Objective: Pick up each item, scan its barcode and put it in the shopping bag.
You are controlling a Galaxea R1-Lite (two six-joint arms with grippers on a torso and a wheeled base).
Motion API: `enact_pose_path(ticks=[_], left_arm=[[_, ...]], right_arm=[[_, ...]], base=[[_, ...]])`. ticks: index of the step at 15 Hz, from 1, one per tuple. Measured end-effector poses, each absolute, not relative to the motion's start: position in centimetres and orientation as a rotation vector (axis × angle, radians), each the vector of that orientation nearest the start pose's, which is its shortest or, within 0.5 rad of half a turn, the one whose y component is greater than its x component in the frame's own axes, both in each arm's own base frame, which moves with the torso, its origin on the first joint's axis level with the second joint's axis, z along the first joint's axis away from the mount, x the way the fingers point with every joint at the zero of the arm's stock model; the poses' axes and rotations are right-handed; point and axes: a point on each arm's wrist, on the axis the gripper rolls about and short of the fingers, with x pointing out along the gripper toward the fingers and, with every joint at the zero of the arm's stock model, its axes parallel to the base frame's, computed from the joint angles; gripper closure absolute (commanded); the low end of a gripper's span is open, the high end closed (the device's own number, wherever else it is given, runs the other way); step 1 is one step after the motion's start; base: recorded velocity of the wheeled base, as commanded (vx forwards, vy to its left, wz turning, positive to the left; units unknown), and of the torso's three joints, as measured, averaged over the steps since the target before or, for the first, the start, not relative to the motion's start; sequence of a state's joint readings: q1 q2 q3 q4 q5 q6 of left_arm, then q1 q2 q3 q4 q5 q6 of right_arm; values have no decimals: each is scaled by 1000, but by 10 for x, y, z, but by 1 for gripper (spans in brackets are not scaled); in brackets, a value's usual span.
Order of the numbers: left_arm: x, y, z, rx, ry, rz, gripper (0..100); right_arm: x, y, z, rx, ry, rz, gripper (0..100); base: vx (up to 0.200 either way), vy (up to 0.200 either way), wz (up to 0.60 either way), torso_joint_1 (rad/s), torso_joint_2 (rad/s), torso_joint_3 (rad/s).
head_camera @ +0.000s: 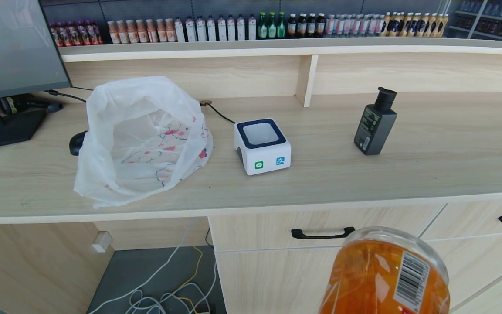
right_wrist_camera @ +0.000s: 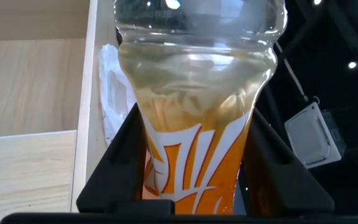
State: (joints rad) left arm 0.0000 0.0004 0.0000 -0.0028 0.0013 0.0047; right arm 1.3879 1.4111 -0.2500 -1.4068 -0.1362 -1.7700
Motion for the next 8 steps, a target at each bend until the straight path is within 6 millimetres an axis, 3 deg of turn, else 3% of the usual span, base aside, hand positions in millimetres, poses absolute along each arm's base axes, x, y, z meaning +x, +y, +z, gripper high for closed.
enact_pose_path(ticks=[8], left_arm=[[-23, 0, 76, 5, -2, 1, 0]], right_arm=[[42, 186, 197, -1391, -1217, 616, 100]], base=[[0, 0, 0, 0, 0, 0]])
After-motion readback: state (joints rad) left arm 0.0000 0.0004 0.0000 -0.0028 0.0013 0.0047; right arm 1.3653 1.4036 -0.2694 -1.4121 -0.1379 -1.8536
